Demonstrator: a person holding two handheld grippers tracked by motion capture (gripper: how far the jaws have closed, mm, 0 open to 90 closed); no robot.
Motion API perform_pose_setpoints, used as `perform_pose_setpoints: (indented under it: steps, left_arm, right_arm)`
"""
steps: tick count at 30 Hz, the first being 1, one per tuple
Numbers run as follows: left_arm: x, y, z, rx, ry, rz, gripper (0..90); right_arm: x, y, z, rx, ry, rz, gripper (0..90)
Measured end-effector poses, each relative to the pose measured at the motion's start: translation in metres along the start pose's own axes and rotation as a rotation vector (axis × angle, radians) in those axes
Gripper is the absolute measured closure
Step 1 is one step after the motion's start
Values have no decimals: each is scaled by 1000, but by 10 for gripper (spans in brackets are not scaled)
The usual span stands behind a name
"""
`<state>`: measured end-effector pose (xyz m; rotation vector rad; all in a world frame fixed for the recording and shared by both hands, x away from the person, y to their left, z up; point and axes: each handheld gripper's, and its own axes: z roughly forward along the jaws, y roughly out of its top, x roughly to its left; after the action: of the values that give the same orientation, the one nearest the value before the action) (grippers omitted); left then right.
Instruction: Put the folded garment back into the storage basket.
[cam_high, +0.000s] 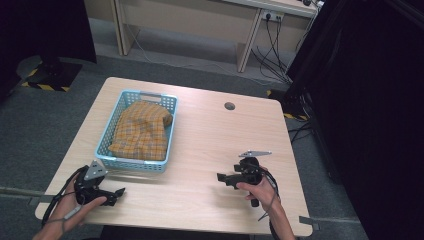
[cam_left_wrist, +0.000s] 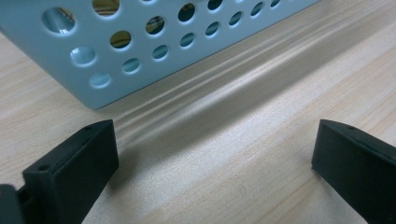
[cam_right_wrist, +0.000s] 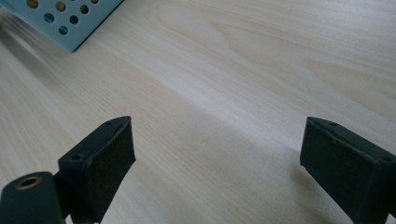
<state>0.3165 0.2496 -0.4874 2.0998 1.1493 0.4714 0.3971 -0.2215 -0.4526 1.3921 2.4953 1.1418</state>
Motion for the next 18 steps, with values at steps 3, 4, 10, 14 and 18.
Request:
perform_pose_setpoints:
  steps: [3,4,10,14,18]
  left_arm:
    - [0,0,0,0,0,0,0]
    - [0,0,0,0,0,0,0]
    - [0,0,0,0,0,0,0]
    - [0,0,0,0,0,0,0]
    - [0,0,0,0,0,1,0]
  right_arm:
    - [0,-2,-1,3,-8,-4,97]
    - [0,-2,-1,4,-12,-3,90]
    - [-1,-5,-3,3,-28,8,67]
    - [-2,-7,-4,1,-29,8,65]
    - [-3,-11,-5,6,-38,13,66]
